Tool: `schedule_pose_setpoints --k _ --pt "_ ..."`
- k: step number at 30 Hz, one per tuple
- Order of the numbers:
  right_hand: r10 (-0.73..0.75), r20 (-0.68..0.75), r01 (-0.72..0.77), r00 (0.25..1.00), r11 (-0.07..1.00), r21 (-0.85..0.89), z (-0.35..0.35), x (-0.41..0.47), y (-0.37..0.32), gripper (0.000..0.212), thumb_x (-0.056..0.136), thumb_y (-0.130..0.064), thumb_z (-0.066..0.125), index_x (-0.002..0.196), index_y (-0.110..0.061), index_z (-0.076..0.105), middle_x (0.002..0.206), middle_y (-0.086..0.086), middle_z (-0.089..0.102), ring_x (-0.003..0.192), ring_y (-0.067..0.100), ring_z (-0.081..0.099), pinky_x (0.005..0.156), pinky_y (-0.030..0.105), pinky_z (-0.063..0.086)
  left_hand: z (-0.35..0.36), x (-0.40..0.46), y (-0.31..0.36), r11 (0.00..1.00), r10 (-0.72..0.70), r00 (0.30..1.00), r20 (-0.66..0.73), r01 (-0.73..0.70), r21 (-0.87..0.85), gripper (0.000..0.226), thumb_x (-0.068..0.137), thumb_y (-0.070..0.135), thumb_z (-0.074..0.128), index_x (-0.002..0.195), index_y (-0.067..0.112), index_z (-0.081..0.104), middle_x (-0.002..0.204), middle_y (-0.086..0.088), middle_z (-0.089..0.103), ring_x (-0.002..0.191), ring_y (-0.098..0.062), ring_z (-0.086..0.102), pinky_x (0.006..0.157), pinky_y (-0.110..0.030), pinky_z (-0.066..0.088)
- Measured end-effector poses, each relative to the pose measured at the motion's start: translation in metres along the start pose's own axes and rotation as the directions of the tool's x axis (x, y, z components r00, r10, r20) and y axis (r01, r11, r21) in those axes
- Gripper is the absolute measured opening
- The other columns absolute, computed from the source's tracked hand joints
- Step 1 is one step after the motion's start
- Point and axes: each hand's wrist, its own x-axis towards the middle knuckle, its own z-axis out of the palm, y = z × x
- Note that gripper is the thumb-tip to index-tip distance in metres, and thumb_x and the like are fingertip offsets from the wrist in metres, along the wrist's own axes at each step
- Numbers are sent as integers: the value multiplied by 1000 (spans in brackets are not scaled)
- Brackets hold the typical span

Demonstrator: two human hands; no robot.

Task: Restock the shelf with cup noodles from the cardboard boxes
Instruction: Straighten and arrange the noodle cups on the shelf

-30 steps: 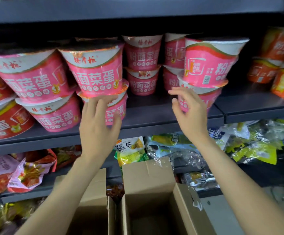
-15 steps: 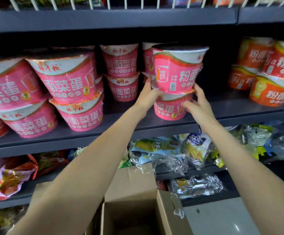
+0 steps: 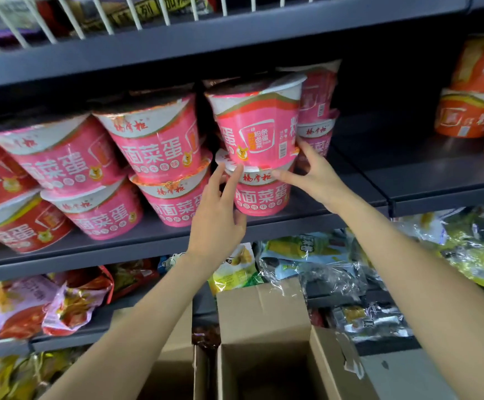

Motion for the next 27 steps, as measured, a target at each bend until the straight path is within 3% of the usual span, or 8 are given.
schedule_pose_setpoints --k 3,7,9,11,13,18,22,27 --pt "2 59 -3 998 1000 6 5 7 0 110 60 -60 75 150 -28 21 151 -7 35 135 8 34 114 41 30 -4 6 -17 972 107 994 -14 -102 212 71 80 0 58 146 16 36 139 -19 42 120 -37 44 70 -38 54" --pt "60 217 -58 974 998 -15 -8 14 -1 115 61 -56 80 152 -31 14 154 -9 30 139 10 30 116 44 27 -7 15 -22 946 216 973 -83 -187 265 54 84 4 64 135 15 52 122 -16 54 104 -34 53 67 -35 51" --pt "83 261 -75 962 996 -41 -12 14 -7 112 66 -49 81 152 -29 13 155 -10 28 140 9 28 117 41 25 -8 25 -21 939 237 963 -128 -193 285 39 83 14 71 122 16 62 108 -12 59 94 -29 57 56 -31 47" --pt "90 238 -78 967 995 -58 -10 14 -10 104 68 -47 74 151 -26 16 153 -9 31 138 9 30 115 37 26 -9 37 -20 928 258 951 -170 -195 317 27 79 22 75 105 15 67 95 -9 60 83 -25 58 50 -24 37" --pt "82 165 -74 983 996 -56 -8 15 -12 91 72 -47 71 148 -24 27 147 -8 40 133 9 39 112 35 32 -6 47 -19 922 292 936 -196 -221 319 23 76 26 77 92 13 65 86 -7 59 77 -23 57 54 -24 37" --pt "47 70 -44 996 998 -43 -12 14 -13 68 82 -32 70 141 -20 38 131 -12 51 121 5 48 94 18 40 0 54 -14 926 309 925 -222 -240 290 27 71 29 80 84 12 62 80 -4 56 69 -20 55 56 -19 32" --pt "55 64 -54 996 999 -4 -9 12 -12 79 74 -42 72 143 -21 41 139 -9 51 126 8 48 109 35 39 1 57 -15 930 324 916 -236 -262 258 25 74 27 80 81 11 62 80 -4 57 71 -22 54 52 -21 34" --pt "45 44 -47 998 997 56 -4 11 -8 70 80 -34 70 142 -20 42 138 -6 52 126 10 49 110 39 38 2 54 -12 967 237 945 -225 -207 148 20 80 24 75 88 11 63 88 -6 58 79 -22 55 54 -30 48"
